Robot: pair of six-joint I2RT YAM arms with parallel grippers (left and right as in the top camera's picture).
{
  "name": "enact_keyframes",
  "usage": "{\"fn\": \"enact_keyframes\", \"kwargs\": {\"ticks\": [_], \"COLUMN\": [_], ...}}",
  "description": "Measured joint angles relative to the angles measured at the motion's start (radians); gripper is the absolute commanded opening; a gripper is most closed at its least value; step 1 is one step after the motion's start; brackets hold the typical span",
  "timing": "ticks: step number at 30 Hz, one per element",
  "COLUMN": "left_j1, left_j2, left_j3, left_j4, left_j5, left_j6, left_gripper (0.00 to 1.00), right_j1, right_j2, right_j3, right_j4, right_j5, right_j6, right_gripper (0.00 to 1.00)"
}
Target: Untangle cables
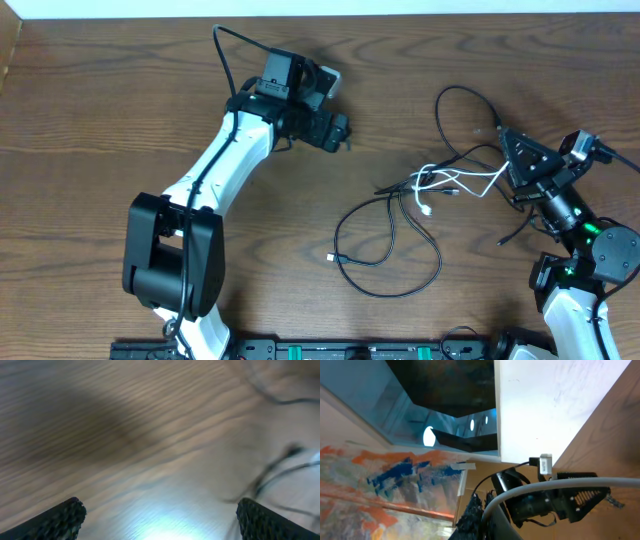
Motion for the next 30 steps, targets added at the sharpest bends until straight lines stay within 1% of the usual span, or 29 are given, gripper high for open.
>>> {"fn": "enact_keyframes", "kwargs": {"ticks": [5, 12, 22, 28, 30], "left_j1": [-0.052, -0.175, -0.295, -0.336, -0.342], "left_j2": [0.0, 0.0, 0.0, 0.0, 0.0], "left_j3": [0.0, 0.0, 0.0, 0.0, 0.0], "left_j4": [0.047, 0.11, 0.132, 0.132, 0.132], "left_j5": [0.11, 0.162, 0.166, 0.162, 0.135], "left_j6": [-0.002, 0.002, 0.005, 0.016, 0.016], "left_gripper": [0.96, 0.96, 0.96, 0.96, 0.97], "right_j1": [0.0, 0.0, 0.0, 0.0, 0.0], "right_j2": [0.0, 0.0, 0.0, 0.0, 0.0], "right_j3": [0.0, 0.0, 0.0, 0.0, 0.0], "right_j4": [-0.02, -0.085, -0.088, -0.088, -0.088], "right_j5": [-0.016, -0.04, -0.068, -0.09, -0.092], "right_j6": [-0.029, -0.068, -0.082, -0.084, -0.084], "right_gripper": [0.01, 0.01, 0.01, 0.01, 0.01]}}
